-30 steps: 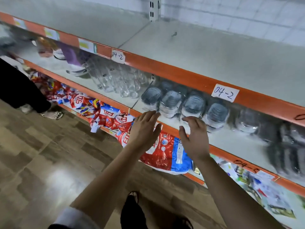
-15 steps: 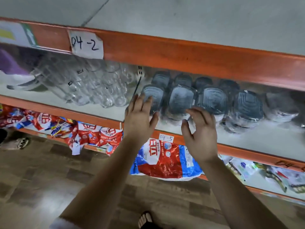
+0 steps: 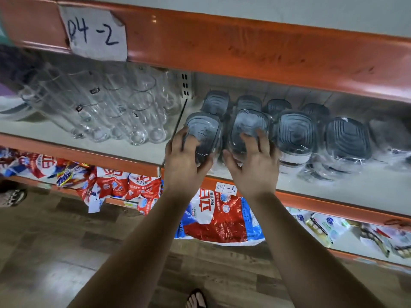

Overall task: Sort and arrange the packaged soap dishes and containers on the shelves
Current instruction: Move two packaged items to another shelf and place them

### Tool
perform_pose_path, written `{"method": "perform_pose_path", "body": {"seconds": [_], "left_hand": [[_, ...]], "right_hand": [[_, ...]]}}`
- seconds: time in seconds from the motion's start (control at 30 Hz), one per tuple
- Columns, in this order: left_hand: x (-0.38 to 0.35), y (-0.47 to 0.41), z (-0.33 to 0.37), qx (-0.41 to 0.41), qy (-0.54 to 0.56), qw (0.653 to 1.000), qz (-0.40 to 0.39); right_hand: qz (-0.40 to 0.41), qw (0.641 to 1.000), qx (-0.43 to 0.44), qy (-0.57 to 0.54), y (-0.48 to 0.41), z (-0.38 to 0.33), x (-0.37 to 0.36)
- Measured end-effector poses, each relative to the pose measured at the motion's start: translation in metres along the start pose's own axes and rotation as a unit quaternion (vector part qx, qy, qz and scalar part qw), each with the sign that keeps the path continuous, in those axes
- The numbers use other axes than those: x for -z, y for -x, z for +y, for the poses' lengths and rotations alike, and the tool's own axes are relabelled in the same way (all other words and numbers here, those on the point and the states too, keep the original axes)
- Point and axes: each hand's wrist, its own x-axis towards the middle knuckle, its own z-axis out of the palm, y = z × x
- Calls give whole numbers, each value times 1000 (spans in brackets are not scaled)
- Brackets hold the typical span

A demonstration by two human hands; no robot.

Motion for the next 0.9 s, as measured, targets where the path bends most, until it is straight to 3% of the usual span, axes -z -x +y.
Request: {"method": "perform_pose_path", "body": {"seconds": [0.23, 0.57, 0.9], "left_hand": [[8, 15, -6, -15, 9, 1000, 8], [42, 45, 15, -31, 7, 999, 4], [120, 100, 77, -59, 4, 998, -11]], "right_hand": [[60, 996, -64, 7, -19, -10, -10], [76, 992, 1, -104, 40, -3, 26], [97, 986, 36, -132, 122, -5, 126]]}}
